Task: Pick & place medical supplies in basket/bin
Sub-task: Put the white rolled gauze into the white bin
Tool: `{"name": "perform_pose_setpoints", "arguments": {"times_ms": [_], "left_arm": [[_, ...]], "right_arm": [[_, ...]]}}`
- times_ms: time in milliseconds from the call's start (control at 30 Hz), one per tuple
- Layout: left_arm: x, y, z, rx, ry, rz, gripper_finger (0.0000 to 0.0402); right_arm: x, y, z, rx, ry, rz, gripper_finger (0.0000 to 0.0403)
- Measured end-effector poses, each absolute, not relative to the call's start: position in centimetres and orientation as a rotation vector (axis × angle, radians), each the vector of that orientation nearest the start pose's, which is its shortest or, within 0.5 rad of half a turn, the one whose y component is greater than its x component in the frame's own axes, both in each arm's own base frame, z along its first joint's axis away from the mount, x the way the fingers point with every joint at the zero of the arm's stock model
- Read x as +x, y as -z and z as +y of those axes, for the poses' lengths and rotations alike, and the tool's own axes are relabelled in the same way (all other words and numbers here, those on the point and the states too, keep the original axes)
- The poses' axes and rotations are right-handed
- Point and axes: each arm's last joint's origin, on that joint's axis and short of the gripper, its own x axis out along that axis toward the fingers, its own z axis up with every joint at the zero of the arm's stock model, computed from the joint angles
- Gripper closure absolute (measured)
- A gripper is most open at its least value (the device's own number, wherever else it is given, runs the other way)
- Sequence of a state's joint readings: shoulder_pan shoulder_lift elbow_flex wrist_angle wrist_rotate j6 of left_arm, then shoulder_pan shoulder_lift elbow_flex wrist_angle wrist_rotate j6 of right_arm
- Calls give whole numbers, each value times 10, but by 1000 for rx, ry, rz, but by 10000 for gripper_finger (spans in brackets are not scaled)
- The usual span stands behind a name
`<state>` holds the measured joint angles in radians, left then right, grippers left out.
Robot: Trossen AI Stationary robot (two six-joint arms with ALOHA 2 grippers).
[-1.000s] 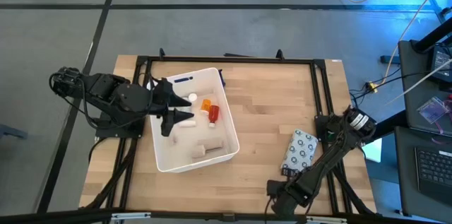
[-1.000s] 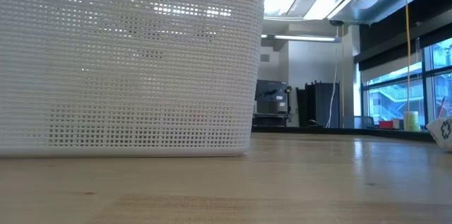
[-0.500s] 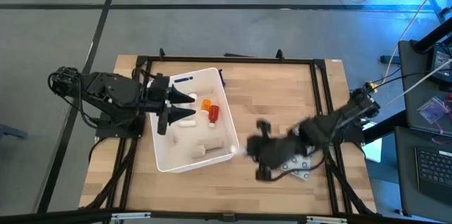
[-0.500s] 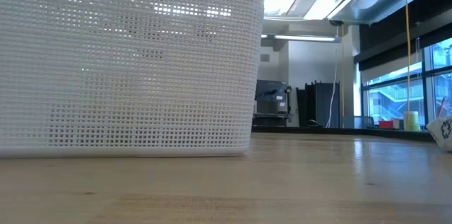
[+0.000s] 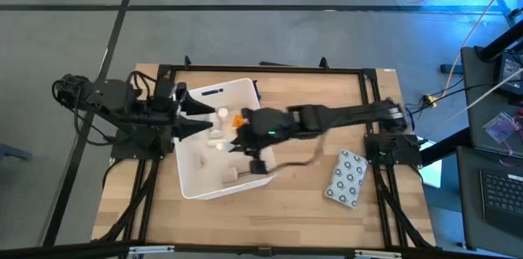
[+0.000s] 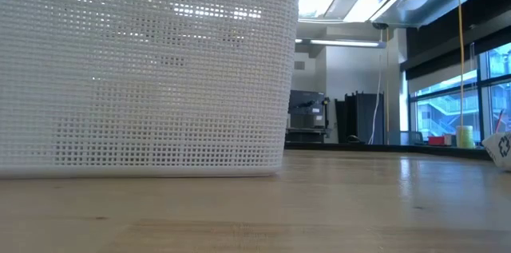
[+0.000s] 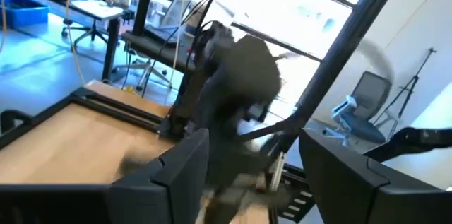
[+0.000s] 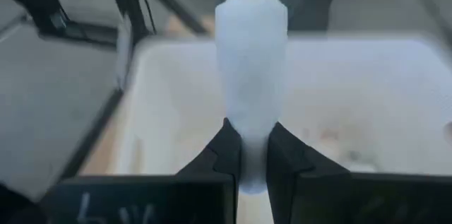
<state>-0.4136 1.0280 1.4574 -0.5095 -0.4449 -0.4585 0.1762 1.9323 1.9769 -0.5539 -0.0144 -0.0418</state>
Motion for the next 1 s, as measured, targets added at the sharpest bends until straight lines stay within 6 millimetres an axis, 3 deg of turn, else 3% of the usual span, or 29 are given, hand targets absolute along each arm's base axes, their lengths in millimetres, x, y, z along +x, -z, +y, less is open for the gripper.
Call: {"name": "perform_pose_setpoints", "arguments": {"times_ms": [300,567,767,1000], "left_arm": [[159,-479,-59,-387,-38,68,187],[159,-478,-59,-383,-40,76,187],[159,-477,-59,-376,-43,90,187],[159,-476,-59,-375,-38,97,187]], "right_arm": [[483,-277,61,-49,-334,733,367],[490,-216,58,-45,-353,970,360],[492,-188,59,-38,-356,1062,357],[492,-185,60,-44,-362,1074,347]]}}
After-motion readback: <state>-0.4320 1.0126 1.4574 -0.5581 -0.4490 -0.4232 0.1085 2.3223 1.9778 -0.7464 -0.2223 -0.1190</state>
